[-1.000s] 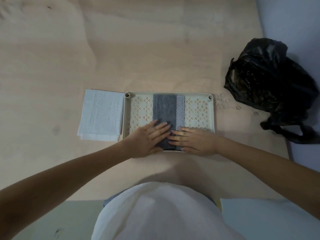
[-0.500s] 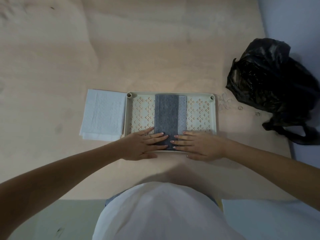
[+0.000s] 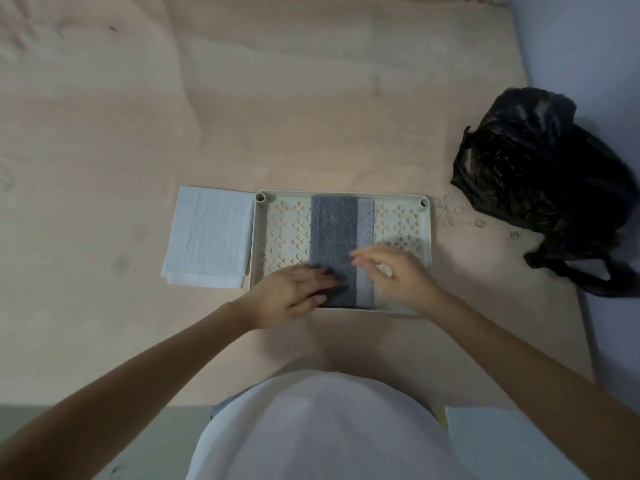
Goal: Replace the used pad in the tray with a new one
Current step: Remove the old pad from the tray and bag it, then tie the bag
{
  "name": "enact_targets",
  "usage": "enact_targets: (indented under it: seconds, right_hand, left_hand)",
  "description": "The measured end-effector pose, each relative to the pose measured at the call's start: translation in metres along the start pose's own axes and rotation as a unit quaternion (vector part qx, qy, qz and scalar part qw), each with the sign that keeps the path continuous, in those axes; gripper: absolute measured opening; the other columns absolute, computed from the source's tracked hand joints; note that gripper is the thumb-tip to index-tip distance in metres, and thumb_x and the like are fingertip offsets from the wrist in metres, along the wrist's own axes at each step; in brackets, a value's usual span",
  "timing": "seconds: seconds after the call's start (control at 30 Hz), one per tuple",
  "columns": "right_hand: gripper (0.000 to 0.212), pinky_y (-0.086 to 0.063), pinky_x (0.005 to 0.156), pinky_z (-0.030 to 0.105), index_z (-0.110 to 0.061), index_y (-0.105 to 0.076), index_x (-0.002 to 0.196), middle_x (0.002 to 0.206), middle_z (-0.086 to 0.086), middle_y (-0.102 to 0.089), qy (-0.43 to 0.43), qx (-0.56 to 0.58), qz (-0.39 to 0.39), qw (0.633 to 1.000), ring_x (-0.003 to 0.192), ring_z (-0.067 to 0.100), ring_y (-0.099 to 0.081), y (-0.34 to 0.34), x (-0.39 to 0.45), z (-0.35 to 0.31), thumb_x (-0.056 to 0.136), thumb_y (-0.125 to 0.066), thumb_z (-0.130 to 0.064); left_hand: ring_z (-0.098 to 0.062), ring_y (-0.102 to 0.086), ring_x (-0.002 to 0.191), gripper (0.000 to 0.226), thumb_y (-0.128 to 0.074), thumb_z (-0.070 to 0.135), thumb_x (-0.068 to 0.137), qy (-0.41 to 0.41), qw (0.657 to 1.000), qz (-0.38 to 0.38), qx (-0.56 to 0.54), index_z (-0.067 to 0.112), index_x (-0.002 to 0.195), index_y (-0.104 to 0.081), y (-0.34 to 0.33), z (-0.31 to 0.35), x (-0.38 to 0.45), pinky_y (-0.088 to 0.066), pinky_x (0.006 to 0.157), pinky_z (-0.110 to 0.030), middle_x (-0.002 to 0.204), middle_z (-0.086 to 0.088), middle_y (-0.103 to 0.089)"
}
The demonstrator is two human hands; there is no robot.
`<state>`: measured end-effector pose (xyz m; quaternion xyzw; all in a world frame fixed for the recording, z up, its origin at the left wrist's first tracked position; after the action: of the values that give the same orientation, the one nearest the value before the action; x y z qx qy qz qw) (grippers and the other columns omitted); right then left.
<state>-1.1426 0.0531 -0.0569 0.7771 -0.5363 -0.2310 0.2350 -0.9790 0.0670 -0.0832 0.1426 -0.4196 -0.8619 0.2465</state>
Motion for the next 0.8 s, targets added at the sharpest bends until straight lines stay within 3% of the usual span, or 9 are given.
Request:
enact_targets:
  seconds: [0.03,0.1,0.2,0.27,0.4,0.47,0.6,0.7,0.8]
  right_hand:
    - [0.022,-0.050,0.090,0.033,-0.015,-0.069,0.105,0.110,-0.006,-0.065,-0.059,0.029,0.076,0.995,0.098,0.009,-0.061,0.013,0.006,0.007,0.093,-0.053,-0.025]
    - [0.021,-0.051,0.088,0.037,-0.011,-0.064,0.109,0.110,-0.002,-0.060,-0.198,0.041,0.126,0.971,0.089,0.011,-0.058,0.021,0.019,0.030,0.091,-0.060,-0.020]
    - [0.037,-0.050,0.092,0.044,-0.008,-0.056,0.116,0.109,0.004,-0.059,-0.349,0.110,0.108,0.924,0.097,0.019,-0.060,0.013,0.029,0.057,0.086,-0.066,-0.027]
    - [0.039,-0.053,0.084,0.041,-0.004,-0.054,0.114,0.094,0.004,-0.060,-0.377,0.140,0.100,0.910,0.086,0.022,-0.063,0.008,0.034,0.058,0.084,-0.068,-0.025]
    - [0.030,-0.042,0.051,0.023,-0.007,-0.058,0.103,0.082,0.005,-0.061,-0.388,0.141,0.071,0.908,0.062,0.012,-0.059,0.007,0.042,0.052,0.082,-0.072,-0.022]
    - [0.015,-0.039,0.047,0.021,-0.010,-0.058,0.079,0.070,0.007,-0.058,-0.397,0.135,0.056,0.906,0.057,0.012,-0.054,0.009,0.044,0.053,0.082,-0.071,-0.018]
    - [0.038,-0.036,0.047,0.025,-0.014,-0.041,0.060,0.057,0.004,-0.043,-0.389,0.129,0.061,0.910,0.049,0.016,-0.044,0.009,0.045,0.053,0.078,-0.075,-0.015]
    - [0.019,-0.046,0.044,0.024,-0.006,-0.057,0.073,0.058,0.005,-0.051,-0.395,0.150,0.066,0.904,0.046,0.014,-0.051,0.007,0.042,0.054,0.082,-0.072,-0.014]
    - [0.011,-0.055,0.052,0.027,-0.007,-0.060,0.095,0.067,0.010,-0.065,-0.421,0.222,0.045,0.878,0.050,0.016,-0.063,0.002,0.039,0.047,0.091,-0.060,-0.018]
  left_hand:
    - [-0.016,-0.054,0.119,0.039,-0.042,0.032,0.097,0.048,0.996,0.065,-0.043,0.015,0.130,-0.056,0.012,-0.001,0.003,-0.044,0.100,-0.034,0.127,-0.002,-0.060]
    - [-0.017,-0.059,0.100,0.030,-0.053,0.019,0.093,0.170,0.968,0.164,-0.086,0.012,0.121,-0.059,0.032,-0.014,0.011,-0.052,0.085,-0.036,0.113,-0.004,-0.063]
    - [-0.017,-0.058,0.098,0.038,-0.058,0.021,0.091,0.377,0.900,0.168,-0.144,0.011,0.127,-0.051,0.039,-0.049,0.026,-0.050,0.085,-0.033,0.120,-0.005,-0.056]
    - [-0.021,-0.058,0.100,0.045,-0.063,0.021,0.087,0.443,0.862,0.140,-0.202,0.009,0.128,-0.046,0.035,-0.065,0.036,-0.050,0.087,-0.037,0.121,-0.007,-0.057]
    - [-0.020,-0.057,0.097,0.053,-0.072,0.015,0.081,0.469,0.839,0.104,-0.255,0.008,0.124,-0.043,0.030,-0.076,0.048,-0.050,0.084,-0.036,0.118,-0.007,-0.061]
    - [-0.022,-0.058,0.103,0.056,-0.077,0.015,0.076,0.476,0.829,0.102,-0.277,0.006,0.122,-0.046,0.032,-0.081,0.049,-0.051,0.088,-0.037,0.116,-0.008,-0.061]
    - [-0.025,-0.061,0.100,0.045,-0.080,0.020,0.073,0.475,0.842,0.073,-0.243,0.001,0.111,-0.062,0.039,-0.086,0.045,-0.050,0.083,-0.033,0.097,-0.005,-0.061]
    - [-0.021,-0.062,0.090,0.044,-0.080,0.023,0.074,0.483,0.841,0.074,-0.232,0.006,0.112,-0.064,0.041,-0.086,0.041,-0.052,0.079,-0.031,0.094,-0.004,-0.063]
    - [-0.011,-0.068,0.058,0.033,-0.070,0.013,0.083,0.498,0.790,0.089,-0.346,0.007,0.114,-0.059,0.036,-0.080,0.036,-0.050,0.048,-0.019,0.079,-0.008,-0.067]
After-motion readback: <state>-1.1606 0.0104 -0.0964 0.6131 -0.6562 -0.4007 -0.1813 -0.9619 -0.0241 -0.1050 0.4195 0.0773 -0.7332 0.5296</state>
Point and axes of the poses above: each hand's wrist, its own x-axis towards the middle knuckle, its own y-axis out of the back of the hand, z = x × y, the point moved 8 cm from there along x, towards the middle knuckle
